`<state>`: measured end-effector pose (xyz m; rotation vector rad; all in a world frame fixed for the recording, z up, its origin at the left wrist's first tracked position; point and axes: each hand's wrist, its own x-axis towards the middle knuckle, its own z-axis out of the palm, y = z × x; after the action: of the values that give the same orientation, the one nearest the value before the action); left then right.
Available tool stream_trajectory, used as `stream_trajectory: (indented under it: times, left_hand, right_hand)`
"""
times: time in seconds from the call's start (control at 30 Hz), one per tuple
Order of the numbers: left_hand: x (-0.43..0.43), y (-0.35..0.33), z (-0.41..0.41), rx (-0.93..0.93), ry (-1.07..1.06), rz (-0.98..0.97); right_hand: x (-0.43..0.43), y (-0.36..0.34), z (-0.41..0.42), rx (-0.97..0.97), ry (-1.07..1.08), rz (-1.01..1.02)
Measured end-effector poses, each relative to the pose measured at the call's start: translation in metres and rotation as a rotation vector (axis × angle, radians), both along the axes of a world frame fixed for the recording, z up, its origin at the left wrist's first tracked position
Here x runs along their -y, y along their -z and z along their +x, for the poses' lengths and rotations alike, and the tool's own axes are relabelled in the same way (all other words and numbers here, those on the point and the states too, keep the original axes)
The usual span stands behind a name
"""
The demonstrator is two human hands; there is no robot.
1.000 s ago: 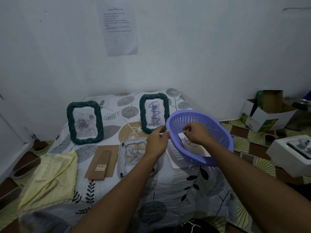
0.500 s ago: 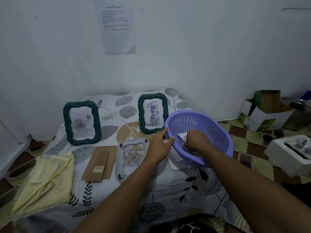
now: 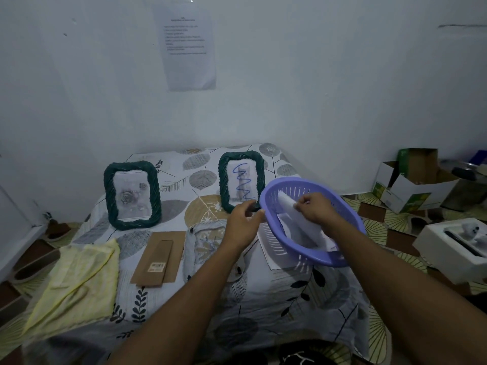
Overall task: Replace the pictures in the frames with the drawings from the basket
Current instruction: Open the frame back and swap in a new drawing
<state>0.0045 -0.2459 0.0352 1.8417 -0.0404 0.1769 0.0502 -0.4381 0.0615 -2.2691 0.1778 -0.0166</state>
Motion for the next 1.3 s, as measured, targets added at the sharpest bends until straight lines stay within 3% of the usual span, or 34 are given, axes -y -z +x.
stream_trajectory:
  times: [0.1, 0.2, 0.33, 0.4, 0.53, 0.73, 0.8, 0.97, 1.3]
  left_hand:
    - [-0.013, -0.005, 0.001, -0.080, -0.028, -0.102]
    - [-0.028, -0.013, 0.001, -0.161, -0.038, -0.307]
    - [-0.059, -0.022, -0.005, -0.184, -0.066, -0.578]
    - [-0.079, -0.019, -0.010, -0.149, -0.100, -0.593]
    - [-0.111, 0.000, -0.023, -0.067, -0.204, -0.155]
    - [-0.128, 0.046, -0.034, 0.010, -0.233, 0.653]
    - [-0.133, 0.060, -0.034, 0.029, -0.234, 0.837]
    - [-0.144, 0.073, -0.035, 0.044, -0.169, 0.891]
    - [-0.150, 0.079, -0.037, 0.089, -0.156, 0.816]
  right_hand:
    - [-0.018, -0.027, -0.010, 0.083, 0.025, 0.324]
    - [-0.047, -0.046, -0.023, 0.120, -0.015, 0.515]
    - [-0.087, -0.040, -0.035, 0.089, -0.086, 0.628]
    - [-0.104, -0.025, -0.039, 0.078, -0.132, 0.587]
    - [-0.128, 0.013, -0.040, 0.157, -0.223, 0.195]
    - [-0.146, 0.069, -0.049, 0.176, -0.392, -0.267]
    - [-0.144, 0.083, -0.052, 0.189, -0.404, -0.377]
    - [-0.135, 0.096, -0.052, 0.299, -0.391, -0.450]
    - [-0.131, 0.099, -0.052, 0.315, -0.404, -0.212]
